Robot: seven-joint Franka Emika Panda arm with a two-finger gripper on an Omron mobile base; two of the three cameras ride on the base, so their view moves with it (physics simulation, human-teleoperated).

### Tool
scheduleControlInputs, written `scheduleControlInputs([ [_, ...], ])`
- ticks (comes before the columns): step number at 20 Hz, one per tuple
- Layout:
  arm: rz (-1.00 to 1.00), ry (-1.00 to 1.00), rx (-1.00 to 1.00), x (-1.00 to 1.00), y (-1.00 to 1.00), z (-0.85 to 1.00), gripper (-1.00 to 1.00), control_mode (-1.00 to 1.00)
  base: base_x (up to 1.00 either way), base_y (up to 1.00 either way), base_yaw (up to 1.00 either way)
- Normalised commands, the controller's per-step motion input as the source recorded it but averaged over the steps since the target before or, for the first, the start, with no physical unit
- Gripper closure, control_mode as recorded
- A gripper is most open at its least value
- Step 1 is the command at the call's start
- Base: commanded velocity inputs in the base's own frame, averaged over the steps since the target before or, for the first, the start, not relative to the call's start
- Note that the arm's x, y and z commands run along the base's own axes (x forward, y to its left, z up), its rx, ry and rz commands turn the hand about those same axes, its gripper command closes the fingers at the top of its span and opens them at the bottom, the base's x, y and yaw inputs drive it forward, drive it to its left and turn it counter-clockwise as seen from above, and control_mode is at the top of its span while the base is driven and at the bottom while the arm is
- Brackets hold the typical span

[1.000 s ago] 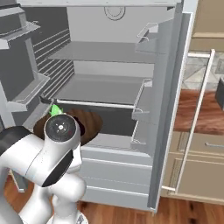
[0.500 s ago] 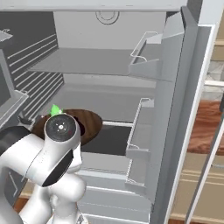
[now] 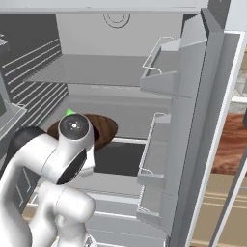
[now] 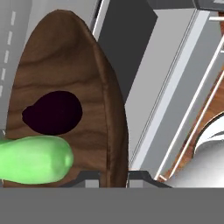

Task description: Place the bowl with the corn and eggplant on the second highest shelf of the fridge. Place the bowl with the chicken drumstick and steak on the top shelf of the fridge.

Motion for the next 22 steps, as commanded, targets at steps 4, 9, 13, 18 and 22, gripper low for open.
scheduleControlInputs([
  [4,-0.05,0.0,0.0,0.92,0.0,-0.12,1.0,-1.0,0.0,0.0,0.0],
  [9,-0.07,0.0,0.0,1.0,0.03,-0.13,1.0,-1.0,0.0,0.0,0.0],
  [13,-0.07,0.0,0.0,0.89,0.02,-0.42,1.0,-1.0,0.0,0.0,0.0],
  [18,-0.07,0.0,0.01,0.97,0.06,-0.16,1.0,-1.0,0.0,0.0,0.0],
  [22,-0.08,0.0,0.0,1.0,0.19,-0.02,1.0,-1.0,0.0,0.0,0.0],
])
